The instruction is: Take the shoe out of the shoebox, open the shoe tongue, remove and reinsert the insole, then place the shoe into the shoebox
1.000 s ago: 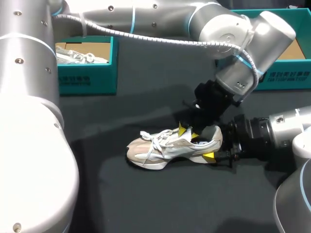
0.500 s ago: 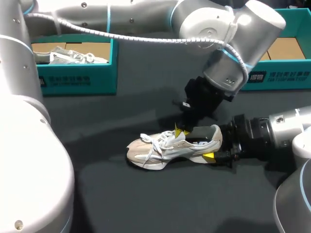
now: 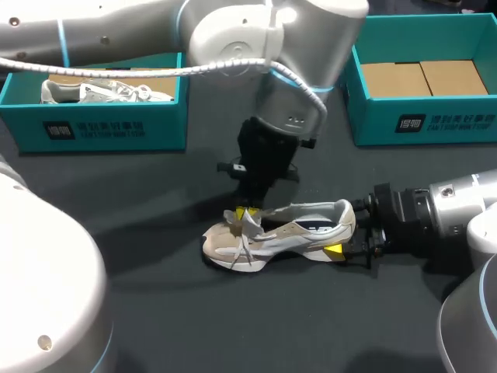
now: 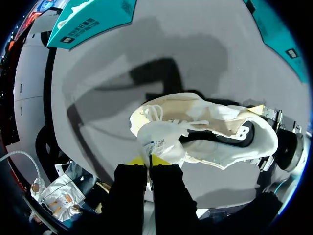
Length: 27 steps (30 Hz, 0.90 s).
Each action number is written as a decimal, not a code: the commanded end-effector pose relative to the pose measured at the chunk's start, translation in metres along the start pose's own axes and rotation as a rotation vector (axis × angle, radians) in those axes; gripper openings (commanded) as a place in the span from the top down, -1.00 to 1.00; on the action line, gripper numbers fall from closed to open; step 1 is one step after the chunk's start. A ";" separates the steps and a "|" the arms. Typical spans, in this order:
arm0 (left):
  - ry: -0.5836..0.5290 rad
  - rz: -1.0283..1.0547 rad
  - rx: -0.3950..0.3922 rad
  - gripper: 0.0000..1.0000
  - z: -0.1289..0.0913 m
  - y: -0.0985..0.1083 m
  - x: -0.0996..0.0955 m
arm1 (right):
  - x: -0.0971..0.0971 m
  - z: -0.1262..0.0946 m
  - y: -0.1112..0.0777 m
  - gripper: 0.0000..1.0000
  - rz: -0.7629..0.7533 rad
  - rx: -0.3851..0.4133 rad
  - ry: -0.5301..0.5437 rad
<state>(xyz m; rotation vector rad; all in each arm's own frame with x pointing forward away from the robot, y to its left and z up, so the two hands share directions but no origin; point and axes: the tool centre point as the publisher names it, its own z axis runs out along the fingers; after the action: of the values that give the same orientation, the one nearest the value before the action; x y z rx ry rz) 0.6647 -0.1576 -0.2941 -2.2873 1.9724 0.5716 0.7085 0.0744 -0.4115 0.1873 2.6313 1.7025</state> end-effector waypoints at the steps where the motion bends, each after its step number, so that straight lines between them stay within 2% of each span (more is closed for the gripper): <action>1: 0.347 -0.072 0.036 1.00 0.013 0.012 -0.020 | 0.000 0.002 0.000 1.00 0.001 0.004 -0.002; 7: 0.342 -0.080 0.076 1.00 0.029 0.011 -0.025 | 0.000 0.002 0.000 1.00 0.001 0.004 -0.002; 11: 0.316 -0.079 0.086 0.84 0.040 0.008 -0.028 | 0.000 0.002 0.000 1.00 0.001 0.004 -0.002; 15: 0.285 -0.078 0.073 0.50 0.053 0.002 -0.033 | 0.000 0.002 0.000 1.00 0.001 0.004 -0.002; 17: 0.265 -0.076 0.072 0.23 0.059 -0.002 -0.036 | 0.000 0.002 0.000 1.00 0.001 0.004 -0.002; 23: 0.208 -0.047 0.081 0.00 0.072 -0.010 -0.051 | 0.000 0.002 0.000 1.00 0.001 0.004 -0.002; 25: 0.196 -0.033 0.089 -0.21 0.073 -0.013 -0.056 | 0.000 0.002 0.000 1.00 0.001 0.004 -0.002; 27: 0.186 -0.015 0.095 -0.29 0.073 -0.015 -0.061 | 0.000 0.002 0.000 1.00 0.001 0.004 -0.002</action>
<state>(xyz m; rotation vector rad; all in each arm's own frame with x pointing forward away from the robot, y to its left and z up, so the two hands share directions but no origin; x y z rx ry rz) 0.6544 -0.0820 -0.3480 -2.3768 2.0002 0.2715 0.7085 0.0747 -0.4115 0.1881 2.6310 1.7022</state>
